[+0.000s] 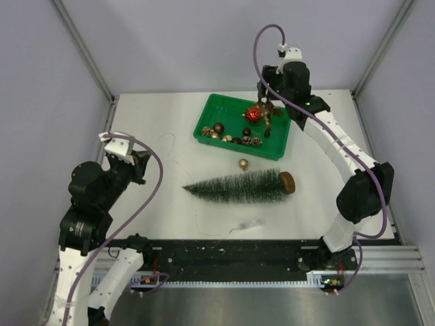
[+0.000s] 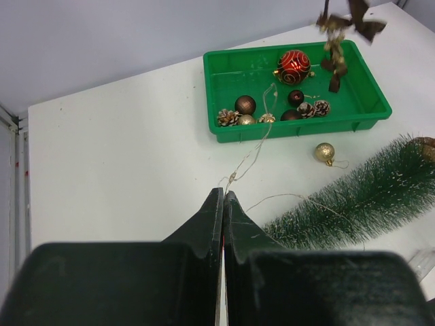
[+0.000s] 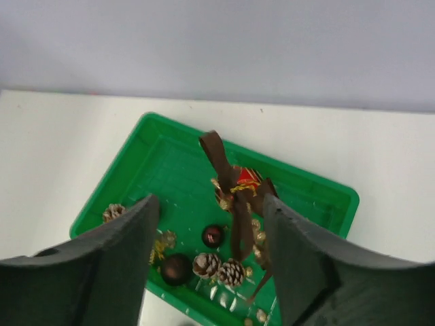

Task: Decorate the small christmas tree

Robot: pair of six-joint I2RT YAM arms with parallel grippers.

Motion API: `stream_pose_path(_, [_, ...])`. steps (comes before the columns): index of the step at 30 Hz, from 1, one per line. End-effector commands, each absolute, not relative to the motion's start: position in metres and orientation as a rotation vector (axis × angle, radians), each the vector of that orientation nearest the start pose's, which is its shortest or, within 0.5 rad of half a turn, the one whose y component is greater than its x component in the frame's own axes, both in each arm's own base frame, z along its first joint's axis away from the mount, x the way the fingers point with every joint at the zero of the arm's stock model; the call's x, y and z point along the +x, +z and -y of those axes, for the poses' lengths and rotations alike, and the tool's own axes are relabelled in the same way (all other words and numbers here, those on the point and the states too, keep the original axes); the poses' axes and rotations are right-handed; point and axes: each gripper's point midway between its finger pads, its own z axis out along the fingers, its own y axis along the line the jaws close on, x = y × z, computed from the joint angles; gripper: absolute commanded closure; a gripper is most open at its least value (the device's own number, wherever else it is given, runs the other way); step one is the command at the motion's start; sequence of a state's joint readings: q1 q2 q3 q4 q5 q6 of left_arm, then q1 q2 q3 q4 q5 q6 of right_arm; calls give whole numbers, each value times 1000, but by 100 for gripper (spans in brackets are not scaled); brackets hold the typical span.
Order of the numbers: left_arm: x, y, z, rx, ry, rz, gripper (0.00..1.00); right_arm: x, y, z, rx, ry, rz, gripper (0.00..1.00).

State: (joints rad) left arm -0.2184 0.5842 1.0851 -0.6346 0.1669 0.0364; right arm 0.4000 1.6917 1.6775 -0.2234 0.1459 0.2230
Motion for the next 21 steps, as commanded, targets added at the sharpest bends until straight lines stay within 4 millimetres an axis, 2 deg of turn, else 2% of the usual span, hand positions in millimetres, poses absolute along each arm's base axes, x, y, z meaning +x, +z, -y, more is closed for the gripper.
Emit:
stream_pose_path(1, [215, 371, 75, 338, -266, -1606, 99, 486, 290, -189, -59, 254, -1940, 24])
stream_pose_path(3, [215, 371, 75, 343, -264, -1606, 99, 471, 281, -193, -96, 222, -1948, 16])
stream_pose_path(8, [216, 370, 76, 343, -271, -1608, 99, 423, 254, -229, -235, 308, -2008, 14])
stream_pose_path(13, [215, 370, 76, 339, -272, -1607, 99, 376, 188, -254, -351, 342, -2149, 15])
stream_pose_path(17, [214, 370, 75, 335, -270, -1605, 99, 357, 150, -261, -373, 350, -2235, 17])
stream_pose_path(21, [213, 371, 74, 331, -271, -1601, 99, 350, 114, -263, -393, 336, -2311, 20])
